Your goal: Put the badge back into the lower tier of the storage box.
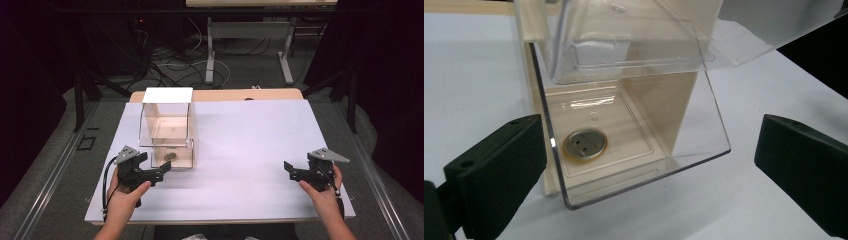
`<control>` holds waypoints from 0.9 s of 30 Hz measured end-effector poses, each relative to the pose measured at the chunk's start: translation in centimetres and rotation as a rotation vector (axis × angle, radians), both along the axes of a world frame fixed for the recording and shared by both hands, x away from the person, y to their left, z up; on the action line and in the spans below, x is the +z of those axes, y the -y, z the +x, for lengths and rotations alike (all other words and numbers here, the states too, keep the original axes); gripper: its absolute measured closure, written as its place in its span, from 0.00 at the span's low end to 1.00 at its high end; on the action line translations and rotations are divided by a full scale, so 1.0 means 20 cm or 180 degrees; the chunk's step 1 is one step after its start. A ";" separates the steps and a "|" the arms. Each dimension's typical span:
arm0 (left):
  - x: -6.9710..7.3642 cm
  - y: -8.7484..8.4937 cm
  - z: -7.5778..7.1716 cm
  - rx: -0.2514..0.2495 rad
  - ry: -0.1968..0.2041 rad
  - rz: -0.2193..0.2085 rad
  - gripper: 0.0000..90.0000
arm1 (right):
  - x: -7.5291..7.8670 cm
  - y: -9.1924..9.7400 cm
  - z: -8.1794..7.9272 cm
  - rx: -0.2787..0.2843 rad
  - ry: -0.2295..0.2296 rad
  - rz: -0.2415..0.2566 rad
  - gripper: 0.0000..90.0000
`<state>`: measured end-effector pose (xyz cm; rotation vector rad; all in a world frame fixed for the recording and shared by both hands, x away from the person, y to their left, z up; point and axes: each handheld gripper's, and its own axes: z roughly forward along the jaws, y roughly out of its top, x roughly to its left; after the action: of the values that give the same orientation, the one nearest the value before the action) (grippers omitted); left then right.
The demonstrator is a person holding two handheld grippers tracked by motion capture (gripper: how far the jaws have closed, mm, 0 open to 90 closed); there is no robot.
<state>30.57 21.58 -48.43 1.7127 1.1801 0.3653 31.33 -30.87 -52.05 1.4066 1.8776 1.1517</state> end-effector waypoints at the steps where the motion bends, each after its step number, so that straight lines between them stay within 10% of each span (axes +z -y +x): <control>1: 0.00 -0.01 0.00 0.0005 -0.0005 0.0008 0.01 | 0.00 0.00 0.00 -0.0001 0.0002 0.0004 0.06; 27: -0.01 -0.23 0.02 0.0301 -0.0051 0.0042 0.01 | 0.00 0.01 0.00 0.0001 0.0004 -0.0025 0.07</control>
<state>31.00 26.24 -48.63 1.6777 1.2760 0.4183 31.43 -30.98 -52.14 1.4011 1.8795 1.1438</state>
